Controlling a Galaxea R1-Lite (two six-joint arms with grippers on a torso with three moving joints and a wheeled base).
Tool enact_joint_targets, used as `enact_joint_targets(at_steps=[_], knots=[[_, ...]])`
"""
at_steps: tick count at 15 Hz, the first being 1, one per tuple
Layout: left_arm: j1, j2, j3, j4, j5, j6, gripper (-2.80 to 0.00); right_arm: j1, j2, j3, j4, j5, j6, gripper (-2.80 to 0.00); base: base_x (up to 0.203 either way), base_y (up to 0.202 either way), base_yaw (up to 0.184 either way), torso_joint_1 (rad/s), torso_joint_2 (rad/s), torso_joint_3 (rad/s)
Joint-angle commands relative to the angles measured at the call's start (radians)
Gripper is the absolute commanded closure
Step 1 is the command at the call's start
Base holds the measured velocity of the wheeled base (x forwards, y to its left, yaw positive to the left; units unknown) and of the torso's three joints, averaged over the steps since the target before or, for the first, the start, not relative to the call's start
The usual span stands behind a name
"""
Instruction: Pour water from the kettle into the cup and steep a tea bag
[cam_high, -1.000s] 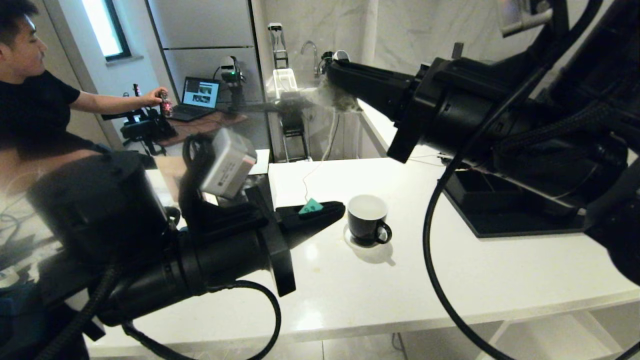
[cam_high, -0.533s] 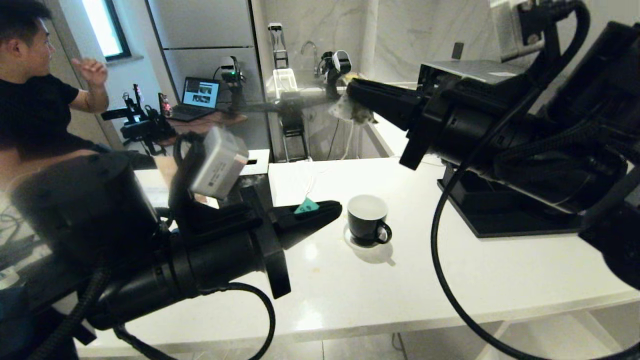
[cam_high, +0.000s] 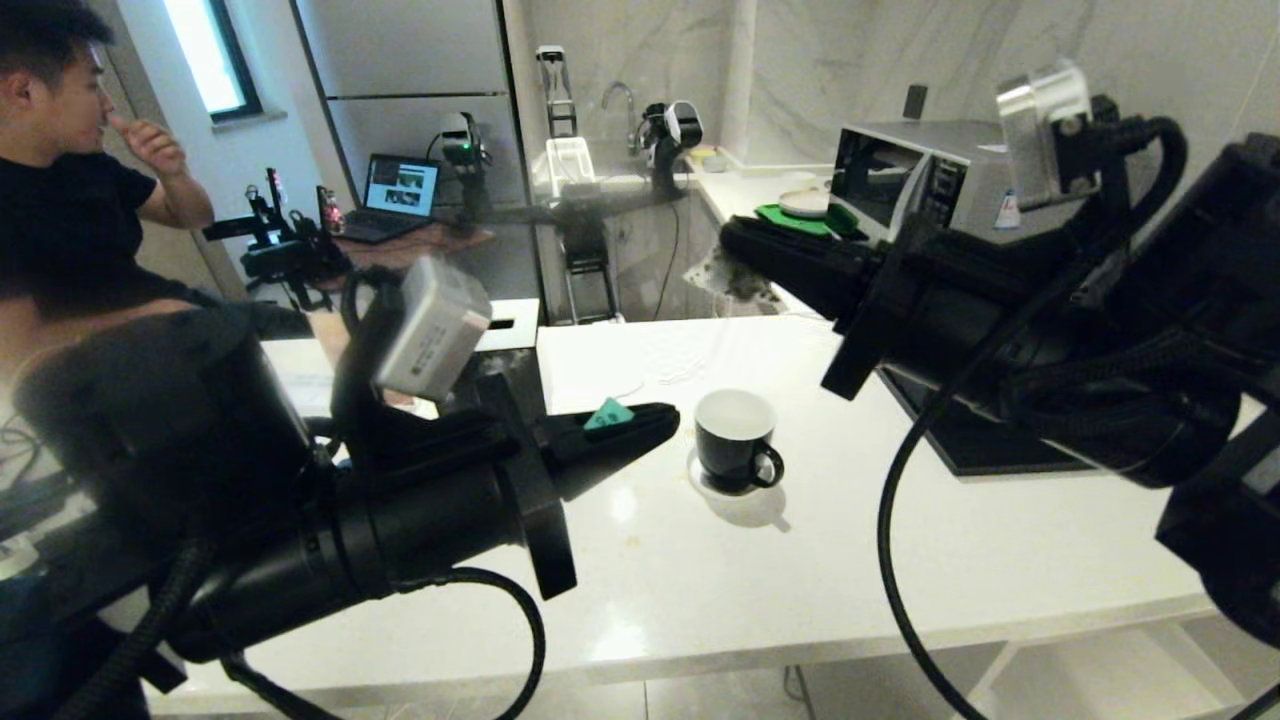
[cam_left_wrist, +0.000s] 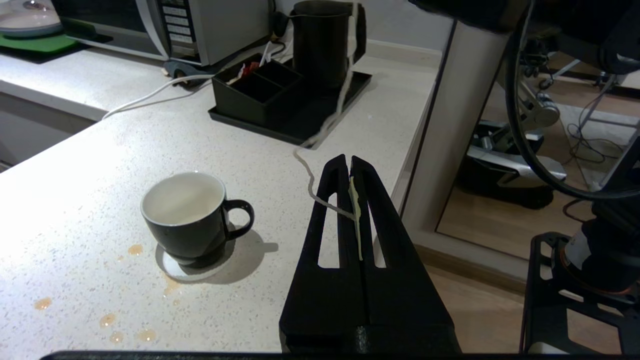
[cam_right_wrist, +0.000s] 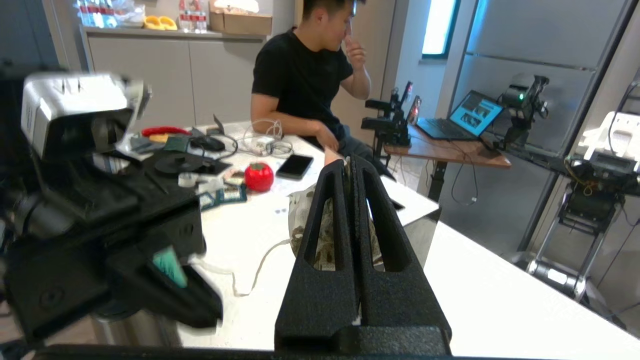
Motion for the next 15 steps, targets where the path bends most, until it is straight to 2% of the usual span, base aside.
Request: enact_joint_targets(at_steps=[1,7,15], knots=[[-0.001,-0.006,0.005,-0.006,-0.002,-0.001,0.00,-0.002,-0.001,0.041,-0.022,0.003,0.000,0.00,0.000,0.000,0.000,0.000,0.00,0.000],[0.001,-0.010,0.012,-0.006,-0.002,-0.001,0.00,-0.003,0.005,0.178,-0.129,0.003,0.000,0.00,0.000,0.000,0.000,0.000,0.00,0.000],[0.001,-0.007,0.011,-0.006,-0.002,-0.001,0.00,-0.003,0.016,0.219,-0.171,0.003,0.018,0.00,0.000,0.000,0.000,0.000,0.00,0.000]])
